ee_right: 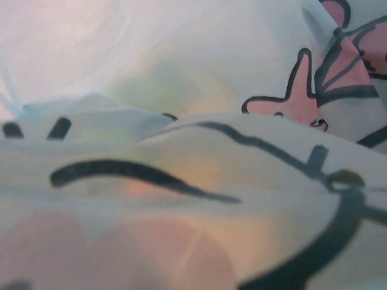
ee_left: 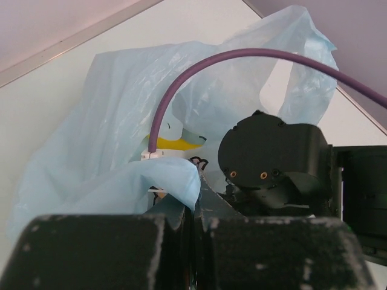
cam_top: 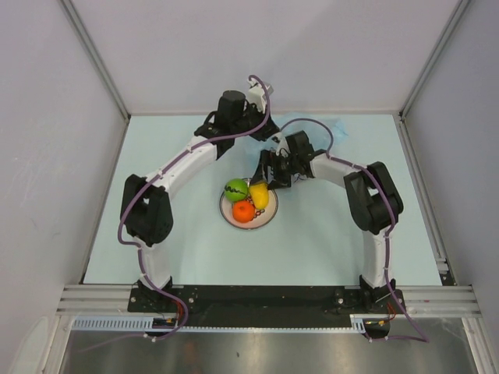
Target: Take the fake fruits out of the plastic bag
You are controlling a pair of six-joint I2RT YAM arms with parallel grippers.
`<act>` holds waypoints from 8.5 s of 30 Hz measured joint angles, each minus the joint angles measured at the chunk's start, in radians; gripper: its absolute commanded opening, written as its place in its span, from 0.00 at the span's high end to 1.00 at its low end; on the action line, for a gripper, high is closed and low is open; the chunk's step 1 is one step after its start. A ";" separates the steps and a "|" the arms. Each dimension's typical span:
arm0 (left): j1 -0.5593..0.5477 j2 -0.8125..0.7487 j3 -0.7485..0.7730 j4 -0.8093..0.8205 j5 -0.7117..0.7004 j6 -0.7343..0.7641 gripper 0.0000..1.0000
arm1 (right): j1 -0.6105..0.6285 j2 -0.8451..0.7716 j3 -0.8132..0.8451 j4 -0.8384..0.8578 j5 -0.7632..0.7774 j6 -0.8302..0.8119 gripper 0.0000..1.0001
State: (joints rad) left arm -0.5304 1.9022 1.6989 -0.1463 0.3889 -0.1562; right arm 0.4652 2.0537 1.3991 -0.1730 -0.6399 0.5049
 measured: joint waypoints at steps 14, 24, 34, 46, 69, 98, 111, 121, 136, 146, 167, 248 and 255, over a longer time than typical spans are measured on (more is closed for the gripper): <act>0.016 0.000 0.018 -0.014 0.036 0.007 1.00 | -0.136 -0.378 0.013 -0.450 -0.084 -0.460 0.11; 0.023 0.000 0.024 -0.090 0.074 0.006 1.00 | -0.260 -0.427 0.014 -0.189 -0.008 -0.367 0.97; 0.022 -0.018 -0.002 -0.109 0.104 0.002 1.00 | -0.164 -0.462 -0.305 -0.161 0.244 -0.470 1.00; -0.014 -0.118 -0.139 -0.134 0.112 0.061 1.00 | -0.211 -0.733 -0.373 -0.222 0.164 -0.529 1.00; -0.065 -0.156 -0.184 -0.156 0.082 0.087 1.00 | -0.088 -0.492 -0.328 -0.320 0.275 -0.753 1.00; -0.079 -0.169 -0.253 -0.170 0.085 0.123 1.00 | -0.139 -0.113 -0.024 -0.096 0.382 -0.480 0.27; -0.079 -0.167 -0.240 -0.171 0.083 0.123 1.00 | -0.129 -0.163 -0.018 -0.129 0.343 -0.554 0.71; -0.033 -0.129 -0.195 -0.125 0.144 0.021 1.00 | -0.134 -0.533 -0.019 -0.227 0.307 -0.641 0.72; -0.006 -0.088 -0.165 -0.056 0.202 -0.094 0.99 | 0.079 -0.856 -0.180 -0.460 0.230 -0.984 0.75; 0.018 -0.060 -0.135 -0.102 0.244 -0.079 1.00 | 0.143 -0.605 -0.319 -0.381 0.126 -1.289 0.74; 0.025 -0.060 -0.134 -0.101 0.232 -0.089 1.00 | 0.195 -0.424 -0.320 -0.194 0.157 -1.572 0.60; -0.157 -0.193 -0.313 -0.327 0.017 0.488 1.00 | -0.157 -0.311 -0.325 0.209 0.494 -0.793 0.41; -0.156 -0.193 -0.319 -0.337 -0.004 0.500 1.00 | -0.174 -0.187 -0.249 0.218 0.531 -0.819 0.34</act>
State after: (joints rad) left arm -0.6868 1.7092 1.3800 -0.4831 0.3847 0.3439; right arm 0.2909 1.8664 1.1500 0.0448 -0.1085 -0.3138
